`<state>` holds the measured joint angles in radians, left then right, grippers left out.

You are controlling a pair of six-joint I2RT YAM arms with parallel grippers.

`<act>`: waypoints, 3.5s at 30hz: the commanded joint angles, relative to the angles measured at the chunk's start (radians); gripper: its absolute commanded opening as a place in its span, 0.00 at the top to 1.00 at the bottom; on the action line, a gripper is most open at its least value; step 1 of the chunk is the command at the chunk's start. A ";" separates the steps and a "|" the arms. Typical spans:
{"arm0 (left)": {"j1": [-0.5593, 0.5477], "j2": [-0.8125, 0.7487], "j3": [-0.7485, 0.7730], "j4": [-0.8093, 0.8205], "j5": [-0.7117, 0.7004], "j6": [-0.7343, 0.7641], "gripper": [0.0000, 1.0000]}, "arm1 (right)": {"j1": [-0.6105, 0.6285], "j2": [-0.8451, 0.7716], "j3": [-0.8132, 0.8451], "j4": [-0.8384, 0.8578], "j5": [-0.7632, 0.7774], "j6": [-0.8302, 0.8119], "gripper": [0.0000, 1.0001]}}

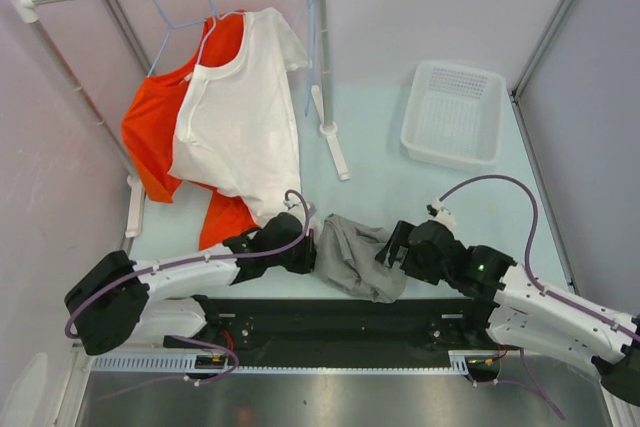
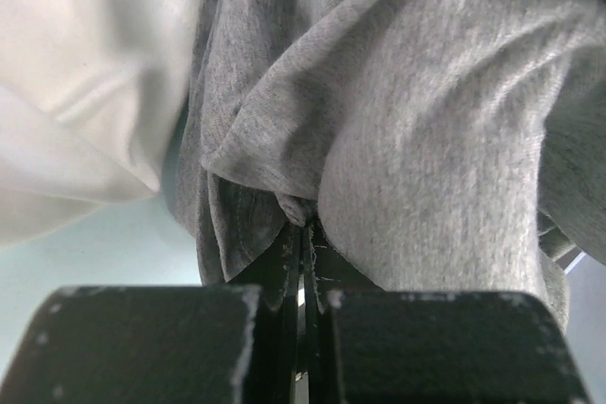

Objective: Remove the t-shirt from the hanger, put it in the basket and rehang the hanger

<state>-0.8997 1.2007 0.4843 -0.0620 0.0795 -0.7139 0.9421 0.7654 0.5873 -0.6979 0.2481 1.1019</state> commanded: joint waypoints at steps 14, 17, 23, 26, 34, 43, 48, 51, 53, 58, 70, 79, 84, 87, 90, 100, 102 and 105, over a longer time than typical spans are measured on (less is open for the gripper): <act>0.004 -0.315 0.007 -0.105 -0.137 0.053 0.21 | -0.035 0.292 0.046 0.368 -0.006 -0.106 0.93; 0.005 -0.435 0.007 -0.186 -0.233 0.059 0.17 | -0.130 0.253 0.187 0.230 0.022 -0.178 1.00; 0.005 -0.710 0.025 -0.280 -0.383 0.065 0.19 | -0.372 0.212 0.524 0.078 0.045 -0.398 1.00; 0.005 -0.797 0.039 -0.309 -0.422 0.067 0.20 | -0.565 0.265 0.708 0.071 -0.050 -0.493 1.00; 0.005 -0.871 0.109 -0.390 -0.472 0.105 0.22 | -0.842 0.569 1.170 0.055 -0.297 -0.570 1.00; 0.005 -0.898 0.189 -0.440 -0.523 0.172 0.22 | -0.925 0.856 1.312 0.066 -0.184 -0.632 1.00; 0.005 -0.906 0.214 -0.473 -0.615 0.217 0.18 | -0.924 1.009 1.224 0.060 -0.165 -0.600 0.99; 0.005 -0.895 0.250 -0.489 -0.629 0.234 0.18 | -0.902 1.119 1.281 -0.036 -0.210 -0.640 0.56; 0.005 -0.876 0.273 -0.499 -0.636 0.235 0.16 | -0.870 1.146 1.365 -0.099 -0.150 -0.660 0.33; 0.005 -0.794 0.373 -0.513 -0.600 0.277 0.12 | -0.853 1.085 1.490 -0.253 -0.044 -0.697 0.13; 0.030 -0.463 0.863 -0.544 -0.582 0.460 0.00 | -0.435 0.452 0.817 -0.114 0.045 -0.579 0.04; 0.458 -0.115 1.227 -0.578 -0.193 0.452 0.00 | -0.179 0.246 0.563 -0.072 0.043 -0.390 0.03; 0.692 0.002 1.370 -0.561 0.044 0.394 0.04 | -0.051 0.212 0.582 -0.132 0.132 -0.332 0.01; 0.838 0.140 1.525 -0.665 0.234 0.331 0.12 | -0.014 0.201 0.591 -0.160 0.145 -0.309 0.01; 0.886 0.171 1.507 -0.633 0.314 0.318 0.14 | 0.000 0.192 0.615 -0.189 0.155 -0.307 0.01; 0.897 0.186 1.372 -0.510 0.214 0.422 0.30 | 0.006 0.132 0.631 -0.219 0.195 -0.304 0.01; 0.897 0.203 1.376 -0.532 0.189 0.447 0.33 | 0.007 0.129 0.634 -0.230 0.204 -0.304 0.00; 0.897 0.177 1.312 -0.468 0.210 0.449 0.34 | 0.006 0.118 0.634 -0.230 0.206 -0.300 0.01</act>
<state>-0.0097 1.4006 1.8309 -0.6060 0.2874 -0.3111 0.9417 0.9039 1.1797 -0.9211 0.4103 0.7856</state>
